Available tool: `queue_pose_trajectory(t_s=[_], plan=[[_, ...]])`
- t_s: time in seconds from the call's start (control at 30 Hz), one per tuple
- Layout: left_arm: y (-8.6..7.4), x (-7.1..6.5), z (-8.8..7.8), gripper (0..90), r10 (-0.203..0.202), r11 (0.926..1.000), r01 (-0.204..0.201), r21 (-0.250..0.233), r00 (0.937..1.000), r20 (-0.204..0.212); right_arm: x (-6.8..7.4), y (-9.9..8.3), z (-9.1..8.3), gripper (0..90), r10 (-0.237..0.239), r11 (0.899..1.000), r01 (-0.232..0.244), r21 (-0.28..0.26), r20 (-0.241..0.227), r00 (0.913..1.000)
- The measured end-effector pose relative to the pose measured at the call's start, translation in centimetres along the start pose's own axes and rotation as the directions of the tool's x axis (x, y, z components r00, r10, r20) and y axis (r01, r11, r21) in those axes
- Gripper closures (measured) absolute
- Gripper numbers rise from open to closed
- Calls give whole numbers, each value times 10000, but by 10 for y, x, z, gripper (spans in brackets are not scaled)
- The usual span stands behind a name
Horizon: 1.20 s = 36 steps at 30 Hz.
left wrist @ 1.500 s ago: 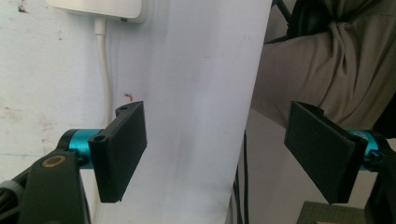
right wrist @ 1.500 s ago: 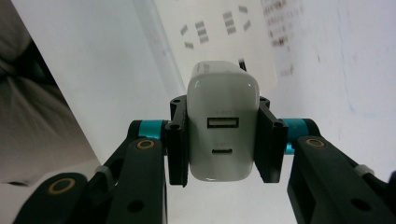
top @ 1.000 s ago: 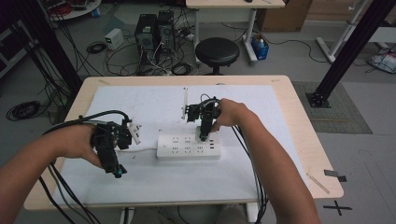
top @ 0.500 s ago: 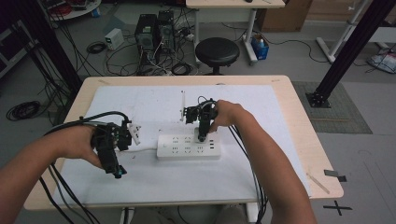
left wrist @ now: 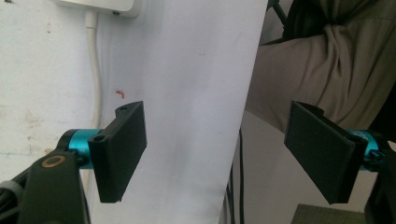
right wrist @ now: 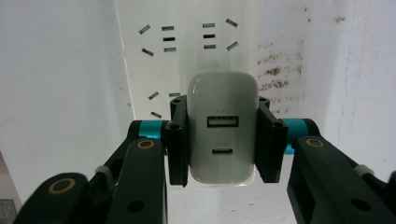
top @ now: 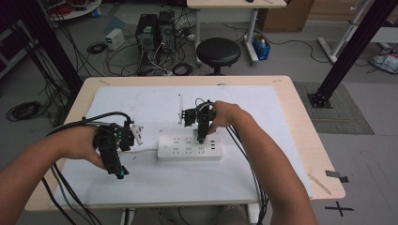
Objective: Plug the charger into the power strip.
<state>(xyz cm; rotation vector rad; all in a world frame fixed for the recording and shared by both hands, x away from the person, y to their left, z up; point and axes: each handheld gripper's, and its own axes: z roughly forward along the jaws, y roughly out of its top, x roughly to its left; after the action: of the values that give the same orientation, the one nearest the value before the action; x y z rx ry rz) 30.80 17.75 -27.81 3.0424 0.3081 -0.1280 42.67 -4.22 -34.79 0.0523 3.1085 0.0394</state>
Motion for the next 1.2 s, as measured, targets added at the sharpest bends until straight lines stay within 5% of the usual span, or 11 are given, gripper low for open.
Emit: queue_pose_trajectory(t_s=[0.7,1.1,1.2], plan=[[-2,2,8,212,-155,9999,155,-13,9997,167,1,-6,1,622,129,9994,-127,-326,53,9999],[1,3,12,211,-46,10000,43,80,9996,289,3,-8,3,622,-24,9998,27,-187,182,9998],[2,5,11,211,-9,10000,7,81,9997,255,7,0,9,622,-263,9993,254,263,362,9990]])
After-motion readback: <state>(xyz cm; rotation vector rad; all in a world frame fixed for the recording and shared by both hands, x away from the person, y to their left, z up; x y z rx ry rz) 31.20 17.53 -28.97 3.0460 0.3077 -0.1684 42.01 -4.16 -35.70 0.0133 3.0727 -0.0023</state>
